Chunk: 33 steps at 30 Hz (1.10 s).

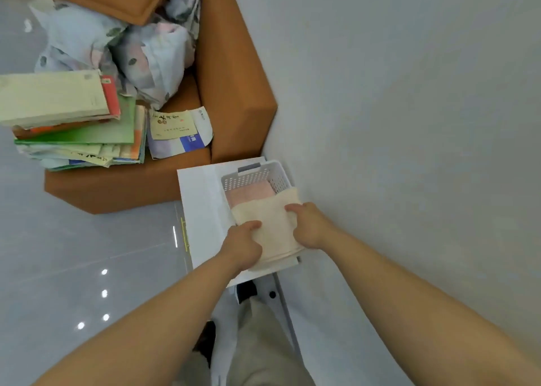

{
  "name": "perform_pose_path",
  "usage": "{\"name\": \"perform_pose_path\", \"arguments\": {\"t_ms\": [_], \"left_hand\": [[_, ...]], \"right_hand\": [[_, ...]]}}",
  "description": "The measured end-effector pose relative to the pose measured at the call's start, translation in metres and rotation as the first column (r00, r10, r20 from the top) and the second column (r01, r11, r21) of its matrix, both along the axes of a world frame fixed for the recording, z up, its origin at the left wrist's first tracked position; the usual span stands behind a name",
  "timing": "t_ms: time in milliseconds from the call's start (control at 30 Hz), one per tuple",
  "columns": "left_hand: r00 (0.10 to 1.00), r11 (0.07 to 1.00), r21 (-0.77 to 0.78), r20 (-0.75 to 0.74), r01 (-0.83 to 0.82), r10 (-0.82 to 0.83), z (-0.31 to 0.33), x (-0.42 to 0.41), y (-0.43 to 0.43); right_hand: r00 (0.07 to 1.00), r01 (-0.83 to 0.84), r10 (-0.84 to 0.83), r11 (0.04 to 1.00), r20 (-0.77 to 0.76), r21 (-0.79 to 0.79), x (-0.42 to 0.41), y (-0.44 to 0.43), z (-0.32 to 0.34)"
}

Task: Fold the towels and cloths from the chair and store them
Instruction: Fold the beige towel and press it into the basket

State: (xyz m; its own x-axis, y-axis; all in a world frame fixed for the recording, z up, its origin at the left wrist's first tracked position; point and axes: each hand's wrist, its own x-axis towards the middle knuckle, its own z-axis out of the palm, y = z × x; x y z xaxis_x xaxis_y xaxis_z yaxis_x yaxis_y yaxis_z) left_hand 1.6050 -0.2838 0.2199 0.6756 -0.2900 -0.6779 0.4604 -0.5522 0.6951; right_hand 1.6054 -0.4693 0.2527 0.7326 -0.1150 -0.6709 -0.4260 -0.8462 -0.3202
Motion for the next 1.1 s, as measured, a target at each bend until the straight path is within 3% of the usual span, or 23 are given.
{"name": "perform_pose_path", "arguments": {"t_ms": [200,333,433,600,700,733,800,900,1033,1100], "left_hand": [[0.989,0.943,0.299,-0.048,0.145,-0.137,-0.097,0.041,-0.054],[0.984,0.913,0.369,-0.1,0.173,-0.146,-0.138,0.057,-0.078],[0.983,0.897,0.415,-0.163,0.15,-0.088,-0.163,0.057,-0.085],[0.984,0.846,0.513,-0.166,0.147,-0.07,-0.184,0.048,-0.094],[0.935,0.687,0.635,-0.215,0.354,-0.283,-0.193,0.044,-0.097],[0.893,0.609,0.66,-0.254,0.441,-0.371,-0.192,0.043,-0.098],[0.827,0.474,0.701,-0.315,0.534,-0.467,-0.19,0.044,-0.1],[0.755,0.322,0.759,-0.319,0.566,-0.573,-0.184,0.053,-0.1],[0.601,0.082,0.807,-0.363,0.585,-0.712,-0.191,0.064,-0.094],[0.491,-0.057,0.856,-0.348,0.514,-0.799,-0.206,0.067,-0.086]], "right_hand": [[0.979,-0.184,0.172,0.976,-0.106,-0.118,0.052,-0.014,-0.128],[0.971,-0.231,0.215,0.954,-0.105,-0.19,0.067,-0.019,-0.191],[0.922,-0.379,0.347,0.899,-0.172,-0.218,0.063,-0.025,-0.223],[0.94,-0.337,0.338,0.91,-0.037,-0.242,0.048,-0.025,-0.239],[0.873,-0.475,0.487,0.835,-0.028,-0.277,0.047,-0.029,-0.24],[0.894,-0.445,0.444,0.862,-0.059,-0.242,0.044,-0.03,-0.238],[0.875,-0.478,0.478,0.823,-0.081,-0.309,0.041,-0.029,-0.231],[0.758,-0.607,0.648,0.654,-0.079,-0.452,0.04,-0.024,-0.23],[0.758,-0.637,0.631,0.662,-0.164,-0.396,0.048,-0.02,-0.242],[0.764,-0.633,0.622,0.671,-0.171,-0.385,0.054,-0.02,-0.251]]}}
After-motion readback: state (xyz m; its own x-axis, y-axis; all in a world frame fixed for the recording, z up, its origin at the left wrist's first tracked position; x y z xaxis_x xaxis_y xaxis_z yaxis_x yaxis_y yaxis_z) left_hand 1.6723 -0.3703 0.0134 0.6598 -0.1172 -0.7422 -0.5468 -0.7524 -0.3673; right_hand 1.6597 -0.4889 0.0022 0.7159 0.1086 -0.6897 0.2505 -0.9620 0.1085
